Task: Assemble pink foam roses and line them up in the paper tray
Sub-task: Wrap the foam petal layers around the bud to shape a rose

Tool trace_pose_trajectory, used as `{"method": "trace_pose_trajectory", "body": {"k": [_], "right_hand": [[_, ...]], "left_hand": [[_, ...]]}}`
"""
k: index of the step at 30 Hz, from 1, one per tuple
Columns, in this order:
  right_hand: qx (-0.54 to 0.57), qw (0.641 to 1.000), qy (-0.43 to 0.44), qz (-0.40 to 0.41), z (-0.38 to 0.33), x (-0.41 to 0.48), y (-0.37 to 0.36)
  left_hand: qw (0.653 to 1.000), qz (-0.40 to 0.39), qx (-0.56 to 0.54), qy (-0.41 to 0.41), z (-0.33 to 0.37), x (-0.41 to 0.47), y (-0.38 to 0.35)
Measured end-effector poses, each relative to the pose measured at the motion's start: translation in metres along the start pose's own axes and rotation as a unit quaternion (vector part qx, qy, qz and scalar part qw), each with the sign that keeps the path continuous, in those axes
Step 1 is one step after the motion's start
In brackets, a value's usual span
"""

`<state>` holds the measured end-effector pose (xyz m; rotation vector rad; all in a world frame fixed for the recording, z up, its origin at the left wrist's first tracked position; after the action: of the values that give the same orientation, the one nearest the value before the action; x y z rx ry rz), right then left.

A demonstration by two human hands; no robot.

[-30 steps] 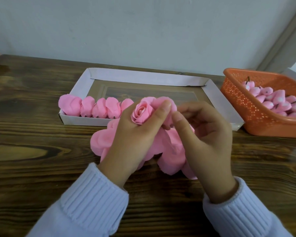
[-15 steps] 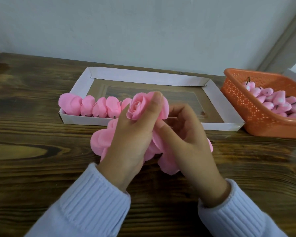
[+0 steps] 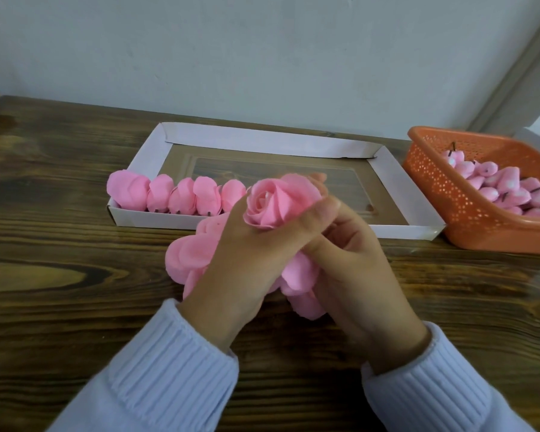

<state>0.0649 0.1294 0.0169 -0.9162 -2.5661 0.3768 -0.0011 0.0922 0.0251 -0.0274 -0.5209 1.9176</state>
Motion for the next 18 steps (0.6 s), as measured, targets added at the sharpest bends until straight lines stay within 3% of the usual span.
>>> {"method": "trace_pose_trajectory", "body": {"k": [4,7,11,15,18], "right_hand": [[0.034,0.997,-0.065,-0.031,0.006,0.000,-0.002],[0.057,0.992,-0.102,-0.046,0.010,0.000,-0.003],[0.018,0.990,-0.119,-0.071,0.013,-0.003,-0.001],[0.061,0.992,-0.099,-0.052,0.011,0.000,-0.001],[-0.026,0.997,-0.057,-0.049,0.003,0.001,0.003]], "left_hand": [[0.994,-0.106,0.034,-0.002,0.006,-0.001,-0.013],[0.990,-0.135,0.037,0.002,0.008,-0.001,-0.016],[0.993,-0.095,0.068,-0.014,0.007,0.000,-0.010],[0.997,-0.043,0.057,0.008,0.000,0.001,0.000],[0.999,0.021,0.022,0.030,-0.004,0.004,0.013]]}}
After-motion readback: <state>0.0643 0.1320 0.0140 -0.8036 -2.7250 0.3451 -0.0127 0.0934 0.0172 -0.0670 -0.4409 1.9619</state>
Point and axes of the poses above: each hand's wrist, its own x-axis towards the middle knuckle, its own y-axis out of the back of the hand, z = x × y, the point moved 9 cm from there along x, towards the middle knuckle, and after that the axes turned 3 degrees about y, right-handed, at the moved point
